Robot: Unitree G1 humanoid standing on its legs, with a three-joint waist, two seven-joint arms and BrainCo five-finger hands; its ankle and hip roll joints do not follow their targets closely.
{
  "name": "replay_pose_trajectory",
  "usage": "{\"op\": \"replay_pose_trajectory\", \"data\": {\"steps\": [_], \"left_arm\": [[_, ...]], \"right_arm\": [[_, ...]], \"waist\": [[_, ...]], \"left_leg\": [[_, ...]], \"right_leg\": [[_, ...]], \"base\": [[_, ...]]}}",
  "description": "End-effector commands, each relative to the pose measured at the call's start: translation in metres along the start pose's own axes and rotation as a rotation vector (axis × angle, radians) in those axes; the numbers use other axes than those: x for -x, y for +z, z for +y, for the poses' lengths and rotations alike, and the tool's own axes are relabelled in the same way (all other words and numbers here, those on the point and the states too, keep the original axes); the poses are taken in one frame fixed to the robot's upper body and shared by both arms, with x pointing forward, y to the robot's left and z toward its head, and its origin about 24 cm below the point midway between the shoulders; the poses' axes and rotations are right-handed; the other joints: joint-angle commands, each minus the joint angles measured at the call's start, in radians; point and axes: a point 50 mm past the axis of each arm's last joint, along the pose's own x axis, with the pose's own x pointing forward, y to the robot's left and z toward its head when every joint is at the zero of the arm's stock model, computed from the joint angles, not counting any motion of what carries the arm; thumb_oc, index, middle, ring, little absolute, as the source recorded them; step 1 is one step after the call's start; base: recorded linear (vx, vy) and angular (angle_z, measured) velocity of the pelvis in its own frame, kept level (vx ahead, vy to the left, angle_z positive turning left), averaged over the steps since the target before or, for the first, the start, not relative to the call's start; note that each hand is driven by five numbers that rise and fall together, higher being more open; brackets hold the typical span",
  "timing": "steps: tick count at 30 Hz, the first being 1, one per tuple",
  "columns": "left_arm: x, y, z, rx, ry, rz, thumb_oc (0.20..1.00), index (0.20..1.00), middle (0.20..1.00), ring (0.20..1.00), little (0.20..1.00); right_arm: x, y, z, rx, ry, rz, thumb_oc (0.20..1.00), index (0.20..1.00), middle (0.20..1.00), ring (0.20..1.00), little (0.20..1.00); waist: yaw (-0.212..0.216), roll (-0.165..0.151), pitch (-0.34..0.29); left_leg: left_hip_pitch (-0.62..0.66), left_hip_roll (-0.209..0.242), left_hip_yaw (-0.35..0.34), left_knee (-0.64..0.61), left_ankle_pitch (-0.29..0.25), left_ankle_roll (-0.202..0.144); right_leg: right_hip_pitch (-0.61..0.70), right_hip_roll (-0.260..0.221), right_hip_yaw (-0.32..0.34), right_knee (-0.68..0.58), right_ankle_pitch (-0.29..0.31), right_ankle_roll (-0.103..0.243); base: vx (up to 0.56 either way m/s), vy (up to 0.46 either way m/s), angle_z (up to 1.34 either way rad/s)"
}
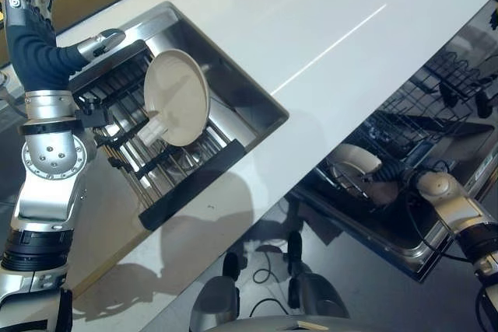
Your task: Pick up plates and place into dishwasher.
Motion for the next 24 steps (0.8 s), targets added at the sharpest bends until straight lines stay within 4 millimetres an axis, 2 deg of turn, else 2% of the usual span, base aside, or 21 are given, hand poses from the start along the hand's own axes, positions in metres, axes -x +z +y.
{"op": "replay_pose_trajectory", "data": {"steps": [1,6,13,14,15,16,20,24], "left_arm": [[-0.018,0.017,0.000,-0.025,0.010,-0.105,1.000,1.000,1.000,1.000,1.000],[-0.020,0.018,-0.004,-0.016,0.004,-0.114,1.000,1.000,1.000,1.000,1.000],[-0.020,0.017,-0.006,-0.004,-0.014,-0.111,1.000,1.000,1.000,1.000,1.000],[-0.019,0.017,-0.006,-0.005,-0.015,-0.109,1.000,1.000,1.000,1.000,1.000],[-0.019,0.016,-0.007,-0.005,-0.015,-0.108,1.000,1.000,1.000,1.000,1.000],[-0.018,0.016,-0.007,-0.005,-0.013,-0.106,1.000,1.000,1.000,1.000,1.000],[-0.015,0.014,-0.005,-0.012,-0.010,-0.102,1.000,1.000,1.000,1.000,1.000],[-0.009,0.012,0.000,-0.013,-0.005,-0.085,1.000,1.000,1.000,1.000,1.000]], "right_arm": [[-0.015,-0.031,0.079,-0.076,0.338,0.132,0.200,0.200,0.200,0.200,0.200],[-0.015,-0.047,0.103,-0.157,0.359,0.164,0.200,0.200,0.200,0.200,0.200],[-0.016,-0.047,0.123,-0.312,0.329,0.119,0.200,0.200,0.200,0.200,0.200],[-0.017,-0.046,0.125,-0.326,0.324,0.111,0.395,0.395,0.395,0.395,0.395],[-0.017,-0.046,0.127,-0.335,0.318,0.107,0.733,0.733,0.733,0.733,0.733],[-0.017,-0.046,0.129,-0.354,0.298,0.098,1.000,1.000,1.000,1.000,1.000],[-0.017,-0.042,0.127,-0.414,0.213,0.067,1.000,1.000,1.000,1.000,1.000],[-0.011,-0.038,0.114,-0.408,0.089,0.033,1.000,1.000,1.000,1.000,1.000]], "waist": [[0.008,0.027,0.015],[0.005,0.038,0.021],[-0.001,0.039,0.022],[-0.001,0.039,0.022],[-0.002,0.039,0.021],[-0.003,0.040,0.019],[-0.010,0.039,0.015],[-0.021,0.031,0.000]], "left_leg": [[-0.148,-0.041,-0.070,0.017,0.106,0.025],[-0.148,-0.044,-0.075,0.028,0.103,0.027],[-0.148,-0.048,-0.084,0.044,0.096,0.030],[-0.147,-0.048,-0.084,0.043,0.096,0.030],[-0.146,-0.048,-0.084,0.042,0.096,0.030],[-0.144,-0.048,-0.084,0.040,0.096,0.031],[-0.136,-0.045,-0.082,0.033,0.096,0.031],[-0.115,-0.041,-0.078,0.023,0.097,0.030]], "right_leg": [[0.005,-0.052,-0.016,0.130,-0.150,0.019],[0.005,-0.048,-0.011,0.141,-0.153,0.012],[0.002,-0.039,-0.001,0.161,-0.161,0.006],[0.002,-0.038,0.000,0.162,-0.161,0.006],[0.003,-0.038,-0.001,0.162,-0.161,0.006],[0.005,-0.037,0.000,0.160,-0.160,0.005],[0.009,-0.031,0.004,0.158,-0.160,0.002],[0.025,-0.028,0.004,0.152,-0.159,0.003]], "base": [[0.00,0.000,0.00],[0.00,-0.006,0.02],[0.00,-0.014,0.05],[0.00,0.000,0.00],[0.00,0.000,0.00],[0.00,0.000,0.00],[0.00,0.000,0.00],[0.01,0.001,0.00]]}}
